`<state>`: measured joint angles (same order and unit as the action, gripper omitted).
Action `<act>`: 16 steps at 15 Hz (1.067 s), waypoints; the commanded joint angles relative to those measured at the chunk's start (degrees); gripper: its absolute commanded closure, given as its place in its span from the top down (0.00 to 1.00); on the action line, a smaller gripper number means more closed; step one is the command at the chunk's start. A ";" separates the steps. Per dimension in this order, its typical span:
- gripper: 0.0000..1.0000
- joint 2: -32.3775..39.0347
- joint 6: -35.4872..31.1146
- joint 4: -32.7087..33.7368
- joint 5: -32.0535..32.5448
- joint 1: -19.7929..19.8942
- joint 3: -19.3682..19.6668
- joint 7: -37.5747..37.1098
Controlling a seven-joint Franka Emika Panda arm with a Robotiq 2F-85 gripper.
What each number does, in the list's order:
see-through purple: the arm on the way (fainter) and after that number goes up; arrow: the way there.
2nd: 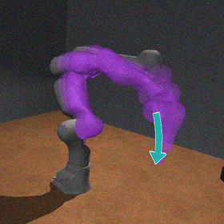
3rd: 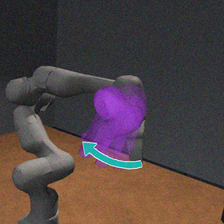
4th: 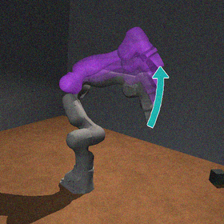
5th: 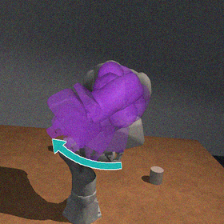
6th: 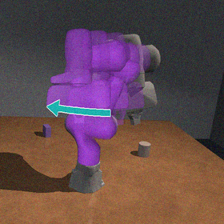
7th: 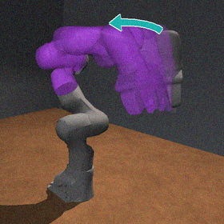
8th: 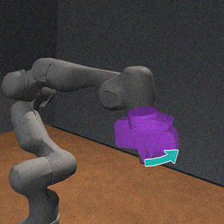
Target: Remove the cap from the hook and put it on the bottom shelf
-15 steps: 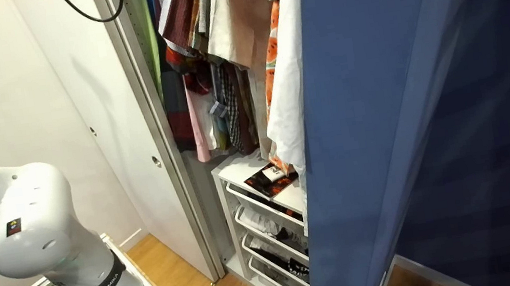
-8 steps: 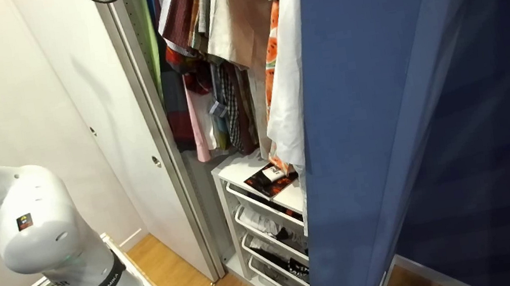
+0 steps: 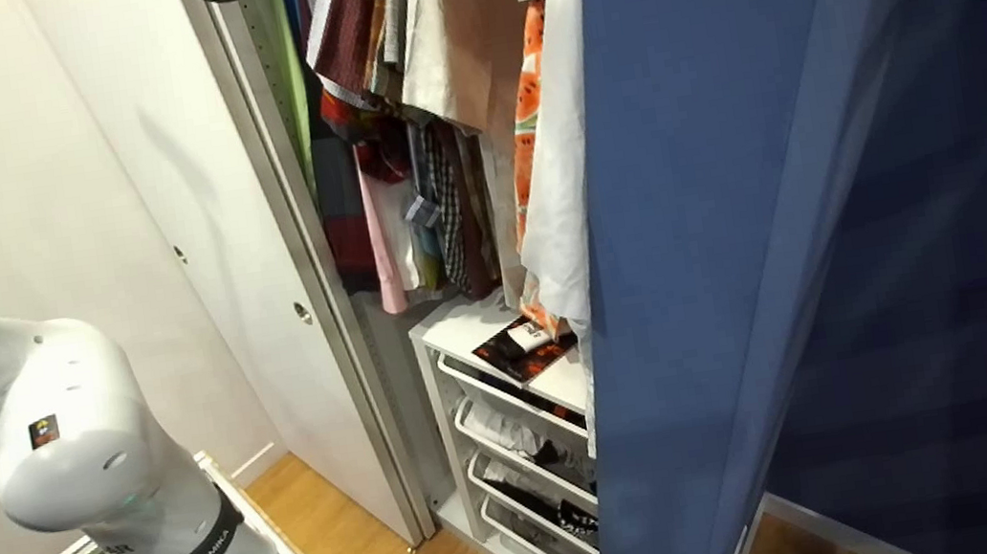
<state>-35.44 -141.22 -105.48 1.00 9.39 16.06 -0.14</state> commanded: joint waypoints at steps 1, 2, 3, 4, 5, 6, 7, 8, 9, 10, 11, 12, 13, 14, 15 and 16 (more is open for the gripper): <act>0.20 1.59 1.34 2.41 -1.13 0.79 -0.25 -0.33; 0.14 1.60 1.35 2.48 -1.08 0.76 -0.31 -0.22; 0.08 1.61 1.23 2.64 -1.02 0.70 -0.39 -0.06; 0.02 1.70 1.09 2.92 -1.01 0.64 -0.48 0.00; 0.00 1.72 0.93 3.18 -0.95 0.61 -0.62 0.03; 0.00 1.53 0.37 3.41 -0.69 0.72 -0.97 0.04; 0.00 1.20 -0.18 3.60 -0.67 0.52 -1.21 0.28; 0.00 0.55 -1.10 3.70 -0.74 -0.09 -1.56 1.03; 0.01 0.07 -1.99 3.83 -0.52 -0.43 -2.05 1.75; 0.01 -0.56 -2.68 3.77 -0.60 -1.21 -2.45 2.84; 0.01 -1.02 -2.56 3.92 -0.97 -2.21 -2.72 3.86; 0.01 -1.65 -2.37 3.44 -0.97 -3.08 -3.25 4.86; 0.01 -2.40 -1.54 2.84 -1.03 -4.30 -3.75 6.14; 0.01 -3.05 -1.06 2.14 -0.87 -5.23 -4.39 7.10; 0.01 -3.69 -0.66 1.29 -0.71 -6.11 -4.91 8.02; 0.01 -3.87 -0.40 0.85 -0.60 -6.83 -5.22 8.72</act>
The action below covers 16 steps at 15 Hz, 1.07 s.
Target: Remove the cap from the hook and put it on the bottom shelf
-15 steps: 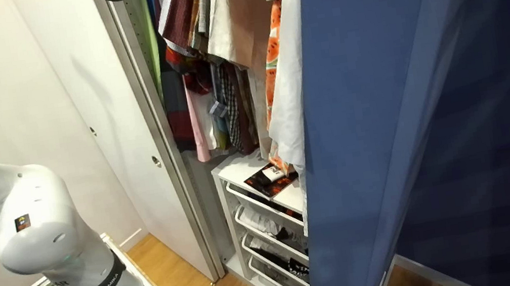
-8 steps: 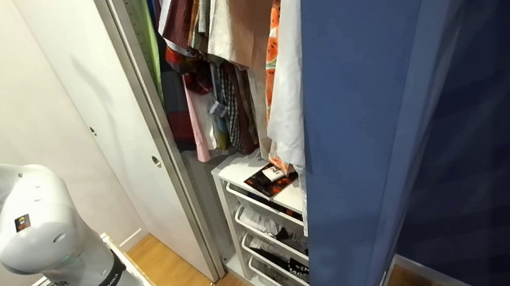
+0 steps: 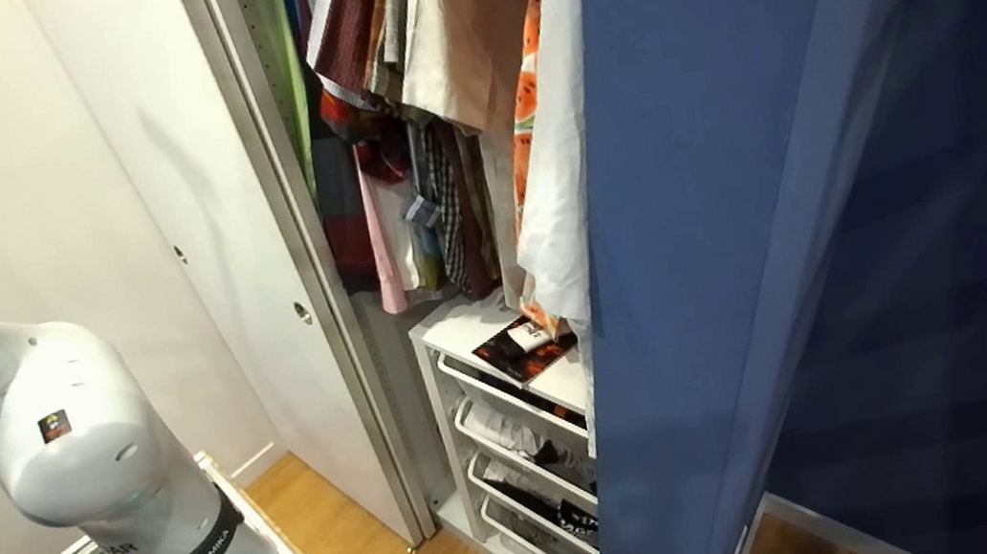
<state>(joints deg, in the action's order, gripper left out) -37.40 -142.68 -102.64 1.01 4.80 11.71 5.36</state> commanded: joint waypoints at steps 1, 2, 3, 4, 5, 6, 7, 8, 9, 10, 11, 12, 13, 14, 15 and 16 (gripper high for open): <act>0.01 -2.04 1.49 -2.48 -0.60 -2.92 -1.03 3.85; 0.01 -2.32 2.25 -3.08 -0.83 -3.50 -0.94 4.26; 0.01 -2.41 2.65 -3.55 -0.73 -3.71 -1.01 4.53; 0.01 -2.87 3.25 -4.57 -0.65 -3.85 -1.07 4.74; 0.01 -3.19 3.95 -5.62 -0.49 -3.85 -1.10 5.01; 0.01 -3.70 5.12 -7.04 -0.02 -3.30 -1.22 4.99; 0.01 -4.26 6.25 -8.55 0.82 -2.28 -1.49 4.79; 0.01 -4.89 7.54 -9.97 1.44 -1.55 -1.56 4.68; 0.01 -5.92 9.67 -12.08 2.39 -0.42 -1.65 4.63; 0.01 -6.81 12.31 -14.07 2.99 0.25 -1.54 4.93; 0.01 -8.21 15.14 -17.26 2.81 0.19 -0.93 5.65; 0.01 -8.69 17.30 -19.53 1.96 -0.25 -0.33 6.12; 0.01 -8.56 18.81 -21.67 0.85 -1.13 0.34 6.88; 0.01 -8.43 19.79 -23.82 -0.50 -2.32 1.34 7.93; 0.01 -7.82 19.67 -26.25 -1.53 -3.32 2.68 9.48; 0.01 -6.63 18.77 -28.84 -2.22 -3.51 3.75 10.01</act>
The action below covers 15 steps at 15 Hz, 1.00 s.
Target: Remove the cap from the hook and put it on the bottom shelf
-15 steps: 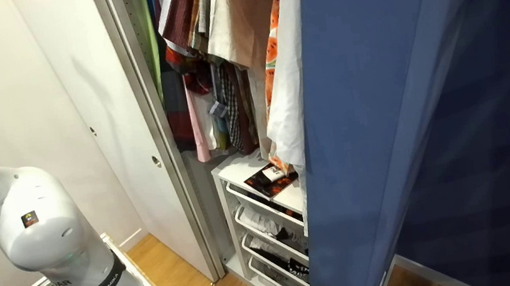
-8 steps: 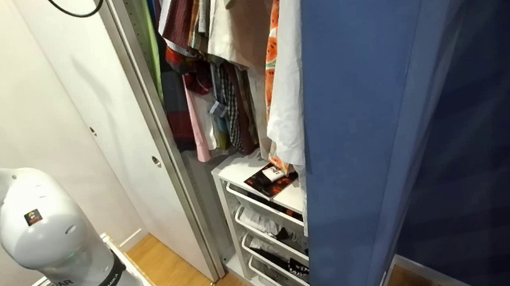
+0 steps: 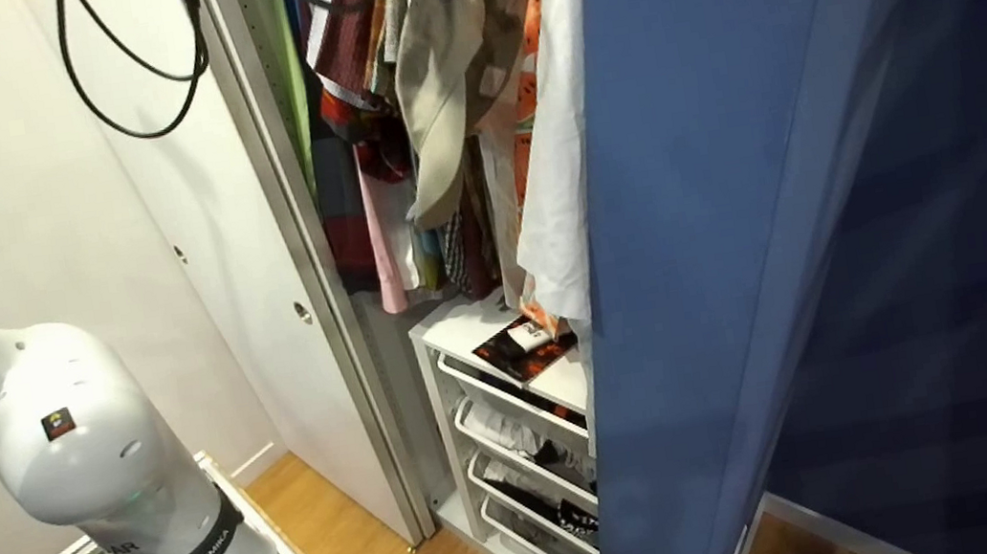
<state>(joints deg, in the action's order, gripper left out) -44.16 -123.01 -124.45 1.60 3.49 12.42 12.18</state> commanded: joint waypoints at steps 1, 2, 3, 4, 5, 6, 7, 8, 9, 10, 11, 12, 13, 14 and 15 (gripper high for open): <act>0.01 1.61 -1.41 -9.11 -3.11 -1.90 3.74 3.08; 0.01 3.68 -2.22 -10.72 -3.26 -1.63 4.11 2.45; 0.01 5.54 -3.00 -11.91 -3.76 -1.77 4.38 2.04; 0.01 8.21 -3.94 -12.36 -4.19 -2.09 3.84 1.32; 0.01 10.47 -4.15 -12.32 -4.72 -2.32 3.30 0.83; 0.03 6.79 -2.57 -12.69 -3.33 -0.54 3.03 1.88; 0.03 8.68 -3.33 -13.18 -3.71 -0.73 2.75 1.80; 0.03 10.16 -3.88 -13.24 -3.88 -0.88 2.46 1.67; 0.03 11.06 -4.26 -13.16 -3.99 -0.91 2.24 1.62; 0.03 11.39 -4.35 -13.05 -4.04 -0.90 2.20 1.61; 0.01 11.33 -4.35 -12.97 -4.06 -0.90 2.21 1.61; 0.01 13.02 -5.06 -13.25 -3.78 -1.36 1.31 1.13; 0.01 15.88 -7.54 -14.32 -8.13 -4.49 2.45 2.72; 0.01 18.25 -9.54 -15.02 -10.24 -5.38 2.25 2.45; 0.01 21.02 -11.95 -15.53 -13.56 -7.03 2.87 3.68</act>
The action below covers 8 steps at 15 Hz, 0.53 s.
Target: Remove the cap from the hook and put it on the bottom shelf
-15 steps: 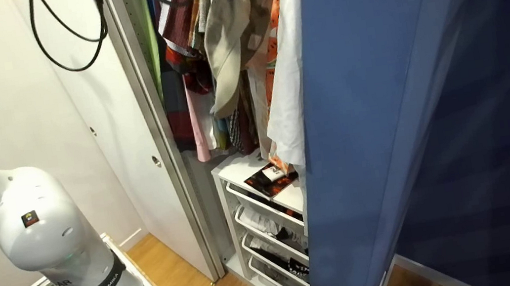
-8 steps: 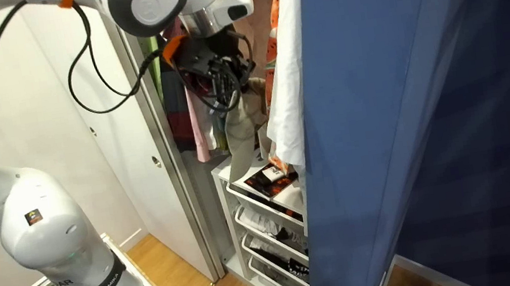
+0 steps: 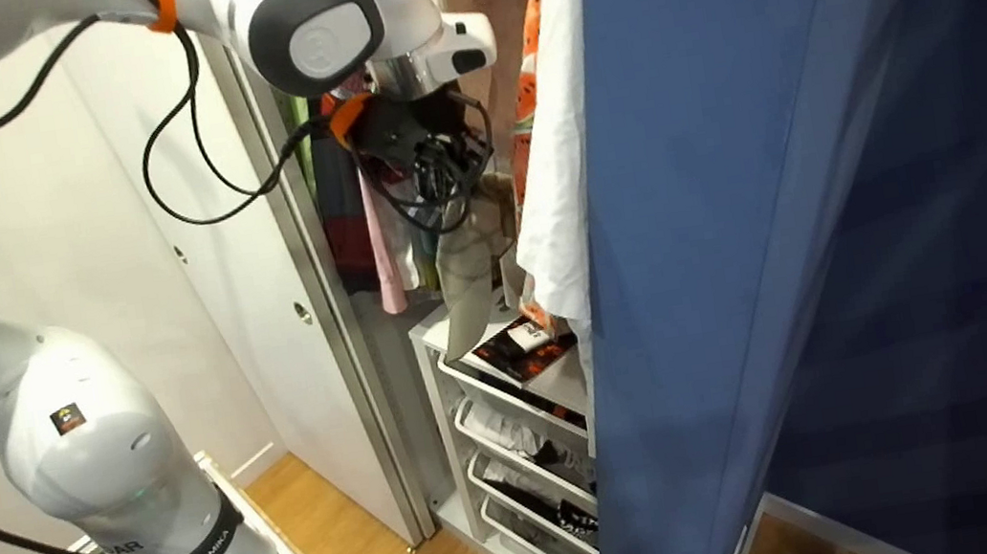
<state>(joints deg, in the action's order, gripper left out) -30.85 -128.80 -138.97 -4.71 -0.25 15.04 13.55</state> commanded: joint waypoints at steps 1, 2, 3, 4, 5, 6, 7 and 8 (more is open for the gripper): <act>0.01 10.65 -8.09 -0.88 -10.10 -4.86 0.72 4.19; 0.01 14.07 -9.52 -0.19 -13.41 -6.54 1.14 6.49; 0.01 17.91 -11.31 0.88 -16.84 -7.93 1.20 9.05; 0.01 22.17 -12.49 3.00 -21.04 -9.00 1.33 12.01; 0.01 26.00 -13.40 5.28 -24.80 -9.12 0.95 14.37; 0.01 29.41 -13.30 7.97 -28.52 -8.52 0.35 16.52; 0.01 32.58 -12.24 10.91 -29.92 -6.69 -0.76 17.21; 0.01 35.63 -11.55 13.52 -30.09 -4.67 -2.01 16.61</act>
<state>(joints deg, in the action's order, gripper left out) -5.01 -142.46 -135.02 -30.24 -8.57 14.98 27.58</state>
